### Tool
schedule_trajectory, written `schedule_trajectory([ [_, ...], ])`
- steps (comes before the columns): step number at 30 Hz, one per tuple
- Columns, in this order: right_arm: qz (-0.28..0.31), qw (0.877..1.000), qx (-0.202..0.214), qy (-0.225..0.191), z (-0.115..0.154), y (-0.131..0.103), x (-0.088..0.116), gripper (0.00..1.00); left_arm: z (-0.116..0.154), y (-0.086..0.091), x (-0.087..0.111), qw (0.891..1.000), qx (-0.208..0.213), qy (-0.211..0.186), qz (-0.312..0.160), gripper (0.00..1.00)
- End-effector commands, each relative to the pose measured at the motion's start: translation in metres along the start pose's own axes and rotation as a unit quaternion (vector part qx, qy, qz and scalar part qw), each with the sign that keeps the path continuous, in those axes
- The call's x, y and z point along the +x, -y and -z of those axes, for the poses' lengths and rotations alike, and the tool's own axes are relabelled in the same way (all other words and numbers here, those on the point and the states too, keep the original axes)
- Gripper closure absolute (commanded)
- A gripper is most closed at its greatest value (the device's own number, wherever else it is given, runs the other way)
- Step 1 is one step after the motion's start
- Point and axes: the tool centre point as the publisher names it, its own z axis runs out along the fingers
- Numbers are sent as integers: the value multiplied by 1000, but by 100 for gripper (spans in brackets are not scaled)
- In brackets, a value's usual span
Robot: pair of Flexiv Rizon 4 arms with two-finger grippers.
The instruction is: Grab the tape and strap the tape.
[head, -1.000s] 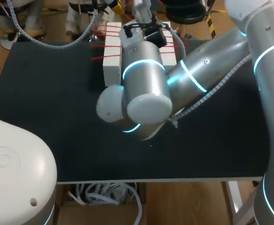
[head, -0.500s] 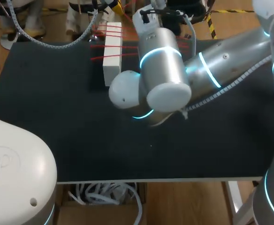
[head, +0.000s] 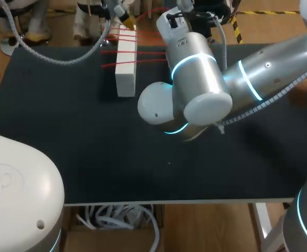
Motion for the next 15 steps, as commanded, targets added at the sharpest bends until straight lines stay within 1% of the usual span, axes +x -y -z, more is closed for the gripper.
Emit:
schedule_trajectory([
  [1,2,1000,-7,-4,0,4,-3,0,2,-41,35,998,-1,25,66,100],
  [2,2,1000,-7,-4,0,4,-3,0,1,-52,42,996,-16,4,91,100],
  [3,2,1000,-7,-4,0,4,-3,0,1,-61,47,994,-17,19,105,100],
  [4,2,1000,-7,-4,0,4,-3,0,3,-72,54,991,-27,22,126,100],
  [5,2,1000,-7,-4,0,4,-3,0,4,-81,59,989,-38,13,142,100],
  [6,2,1000,-7,-4,0,4,-3,0,7,-92,64,987,-41,27,155,100],
  [7,2,1000,-7,-4,0,4,-3,0,10,-100,67,985,-46,35,163,100],
  [8,2,1000,-7,-4,0,4,-3,0,13,-110,70,983,-56,30,171,100],
  [9,2,1000,-7,-4,0,4,-3,0,19,-121,72,982,-62,39,174,100],
  [11,2,1000,-7,-4,0,4,-3,0,30,-135,74,980,-76,44,177,100],
  [12,2,1000,-7,-4,0,4,-3,0,35,-142,74,980,-77,50,174,100],
  [14,2,1000,-7,-4,0,4,-3,0,45,-157,75,980,-86,48,175,100],
  [15,2,1000,-7,-4,0,4,-3,0,51,-163,75,979,-87,56,174,100],
])
